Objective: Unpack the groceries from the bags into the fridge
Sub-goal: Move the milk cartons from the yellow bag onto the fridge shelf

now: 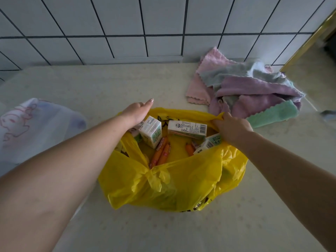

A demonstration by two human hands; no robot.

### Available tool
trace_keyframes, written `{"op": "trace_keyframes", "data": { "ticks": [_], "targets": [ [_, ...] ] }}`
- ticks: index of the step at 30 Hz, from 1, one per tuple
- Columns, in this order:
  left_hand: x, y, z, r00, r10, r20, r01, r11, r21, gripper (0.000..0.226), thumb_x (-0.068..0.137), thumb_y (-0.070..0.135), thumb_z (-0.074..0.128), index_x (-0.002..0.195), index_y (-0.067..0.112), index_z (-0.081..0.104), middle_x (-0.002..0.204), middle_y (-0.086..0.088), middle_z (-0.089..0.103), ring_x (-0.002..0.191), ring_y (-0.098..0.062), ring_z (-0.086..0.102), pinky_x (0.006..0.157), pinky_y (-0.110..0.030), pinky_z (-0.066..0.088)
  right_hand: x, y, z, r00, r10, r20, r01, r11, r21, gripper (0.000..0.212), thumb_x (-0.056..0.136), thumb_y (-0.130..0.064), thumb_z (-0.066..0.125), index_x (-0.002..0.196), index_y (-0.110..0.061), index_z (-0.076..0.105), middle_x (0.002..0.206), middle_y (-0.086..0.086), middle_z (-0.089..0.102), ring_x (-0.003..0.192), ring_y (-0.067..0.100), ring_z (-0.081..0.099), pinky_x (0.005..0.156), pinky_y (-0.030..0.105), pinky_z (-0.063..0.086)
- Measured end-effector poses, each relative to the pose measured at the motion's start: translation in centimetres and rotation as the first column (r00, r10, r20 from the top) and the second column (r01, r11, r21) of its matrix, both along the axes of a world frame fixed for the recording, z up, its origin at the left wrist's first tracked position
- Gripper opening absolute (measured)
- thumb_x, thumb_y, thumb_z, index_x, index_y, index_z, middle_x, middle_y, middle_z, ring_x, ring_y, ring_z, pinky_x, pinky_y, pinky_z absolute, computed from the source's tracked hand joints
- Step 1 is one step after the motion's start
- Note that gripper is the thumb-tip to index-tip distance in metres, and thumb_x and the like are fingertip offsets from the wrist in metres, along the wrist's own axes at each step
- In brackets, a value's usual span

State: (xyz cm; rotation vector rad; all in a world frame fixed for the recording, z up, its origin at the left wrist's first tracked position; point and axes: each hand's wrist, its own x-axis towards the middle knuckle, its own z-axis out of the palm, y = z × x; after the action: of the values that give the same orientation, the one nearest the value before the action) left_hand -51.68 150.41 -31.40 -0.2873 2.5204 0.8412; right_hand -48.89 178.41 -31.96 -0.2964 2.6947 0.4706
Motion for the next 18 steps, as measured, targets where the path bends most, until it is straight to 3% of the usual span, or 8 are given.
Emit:
{"op": "trace_keyframes", "data": {
  "ticks": [2, 5, 9, 12, 15, 18],
  "targets": [
    [0.0, -0.2, 0.4, 0.995, -0.042, -0.095, 0.041, 0.999, -0.014, 0.065, 0.095, 0.061, 0.022, 0.114, 0.012, 0.059, 0.112, -0.008, 0.059, 0.105, -0.023, 0.053, 0.105, -0.040, 0.037, -0.4, -0.4, 0.7, 0.999, 0.021, -0.040, -0.022, 1.000, -0.022, 0.038, 0.096, -0.029, 0.046, 0.133, -0.033, 0.043, 0.149, 0.017, 0.023, 0.126, 0.034, 0.045, 0.086, 0.042, 0.046],
    [0.6, -0.3, 2.0, 0.961, -0.063, -0.268, 0.060, 0.998, -0.016, 0.050, 0.095, 0.054, 0.035, 0.119, 0.017, 0.059, 0.118, 0.000, 0.061, 0.107, -0.016, 0.054, 0.095, -0.033, 0.042, -0.5, -1.4, 2.0, 0.980, 0.093, -0.179, -0.120, 0.982, -0.147, 0.036, 0.092, -0.034, 0.052, 0.128, -0.039, 0.051, 0.133, 0.006, 0.041, 0.121, 0.029, 0.045, 0.091, 0.041, 0.042],
    [2.7, -0.5, 2.6, 0.900, -0.047, -0.433, 0.047, 0.999, -0.011, 0.038, 0.092, 0.048, 0.049, 0.117, 0.022, 0.060, 0.113, 0.008, 0.063, 0.103, -0.011, 0.058, 0.089, -0.032, 0.048, 0.2, -3.5, 2.5, 0.936, 0.155, -0.317, -0.256, 0.916, -0.308, 0.031, 0.088, -0.030, 0.057, 0.119, -0.036, 0.060, 0.129, 0.002, 0.047, 0.120, 0.026, 0.044, 0.094, 0.043, 0.038],
    [5.0, 0.0, 1.8, 0.870, -0.071, -0.489, 0.056, 0.997, -0.045, 0.045, 0.090, 0.048, 0.054, 0.125, 0.020, 0.056, 0.122, 0.005, 0.060, 0.113, -0.012, 0.055, 0.091, -0.028, 0.044, 1.1, -4.8, 1.7, 0.882, 0.259, -0.393, -0.385, 0.879, -0.283, 0.029, 0.076, -0.022, 0.068, 0.105, -0.028, 0.070, 0.124, 0.009, 0.055, 0.114, 0.034, 0.051, 0.090, 0.045, 0.043],
    [7.1, 0.9, 0.9, 0.849, -0.089, -0.520, 0.062, 0.996, -0.068, 0.054, 0.086, 0.046, 0.060, 0.131, 0.018, 0.051, 0.130, -0.001, 0.054, 0.123, -0.018, 0.049, 0.097, -0.029, 0.040, 1.6, -6.1, 0.9, 0.803, 0.374, -0.464, -0.527, 0.809, -0.259, 0.035, 0.075, -0.024, 0.050, 0.104, -0.023, 0.070, 0.122, 0.012, 0.058, 0.107, 0.035, 0.057, 0.083, 0.044, 0.049],
    [8.4, 1.7, 0.3, 0.860, -0.110, -0.498, 0.057, 0.991, -0.121, 0.071, 0.082, 0.048, 0.064, 0.142, 0.019, 0.037, 0.136, -0.002, 0.048, 0.126, -0.020, 0.044, 0.097, -0.032, 0.038, 1.4, -7.6, 0.2, 0.861, 0.365, -0.354, -0.477, 0.820, -0.316, 0.038, 0.084, -0.015, 0.050, 0.120, -0.017, 0.061, 0.138, 0.015, 0.043, 0.105, 0.036, 0.058, 0.080, 0.043, 0.052]
  ]
}}
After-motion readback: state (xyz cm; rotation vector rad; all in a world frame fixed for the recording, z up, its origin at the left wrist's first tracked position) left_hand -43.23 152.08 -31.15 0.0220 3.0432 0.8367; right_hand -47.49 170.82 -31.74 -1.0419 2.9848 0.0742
